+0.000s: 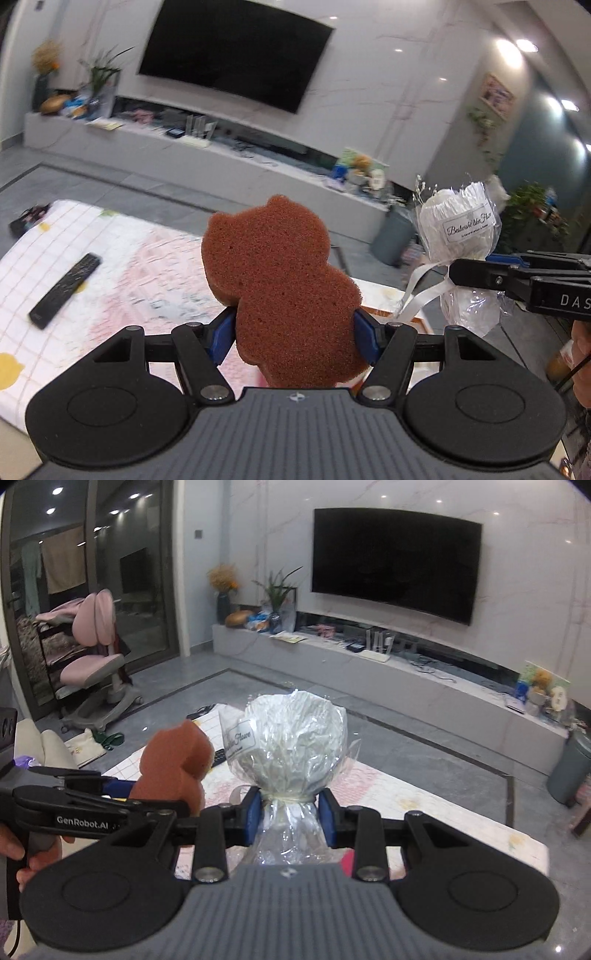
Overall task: Organize soft objects
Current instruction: 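Lift the sponge and wrapped bag and carry both over the shoebox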
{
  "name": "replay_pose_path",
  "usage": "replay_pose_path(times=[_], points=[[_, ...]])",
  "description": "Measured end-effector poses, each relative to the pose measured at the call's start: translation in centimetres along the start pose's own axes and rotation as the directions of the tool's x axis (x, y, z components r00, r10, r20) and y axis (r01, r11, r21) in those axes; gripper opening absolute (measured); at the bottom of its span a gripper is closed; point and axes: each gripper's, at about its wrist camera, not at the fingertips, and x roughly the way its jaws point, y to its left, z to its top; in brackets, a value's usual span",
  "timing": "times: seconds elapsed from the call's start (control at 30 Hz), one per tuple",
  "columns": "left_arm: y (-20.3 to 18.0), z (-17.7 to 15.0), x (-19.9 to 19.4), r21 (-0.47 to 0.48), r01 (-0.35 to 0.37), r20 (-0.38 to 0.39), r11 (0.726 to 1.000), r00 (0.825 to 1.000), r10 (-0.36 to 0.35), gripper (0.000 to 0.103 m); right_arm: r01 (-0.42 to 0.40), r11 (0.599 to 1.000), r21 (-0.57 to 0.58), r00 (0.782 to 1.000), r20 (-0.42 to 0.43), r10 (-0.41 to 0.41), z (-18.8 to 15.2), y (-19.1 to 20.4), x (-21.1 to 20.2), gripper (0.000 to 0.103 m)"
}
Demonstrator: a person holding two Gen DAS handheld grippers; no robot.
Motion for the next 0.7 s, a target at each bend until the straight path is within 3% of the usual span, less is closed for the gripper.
replay_pose_path(times=[0.2, 0.4, 0.53, 0.7], points=[[-4.4, -0.4, 2.0, 0.081, 0.096, -0.016, 0.992, 0.995, -0.095, 0.075, 0.088, 0.995, 0.056, 0.996, 0.023, -0.089, -3.0, -3.0, -5.2, 0.033], [-8.9, -0.5, 5.3, 0.157, 0.155, -0.063, 0.975, 0.987, -0.146, 0.075, 0.189, 0.974, 0.129, 0.981, 0.027, -0.194, -5.7, -6.8, -8.5, 0.033], [-11.5, -0.5, 8.0, 0.201, 0.174, -0.099, 0.964, 0.983, -0.157, 0.075, 0.244, 0.954, 0.174, 0.968, 0.022, -0.251, -6.5, -9.9, -9.4, 0.033], [-13.8, -0.9, 10.7, 0.247, 0.179, -0.153, 0.952, 0.978, -0.144, 0.075, 0.283, 0.934, 0.218, 0.958, -0.016, -0.286, -7.5, -13.1, -7.8, 0.033]])
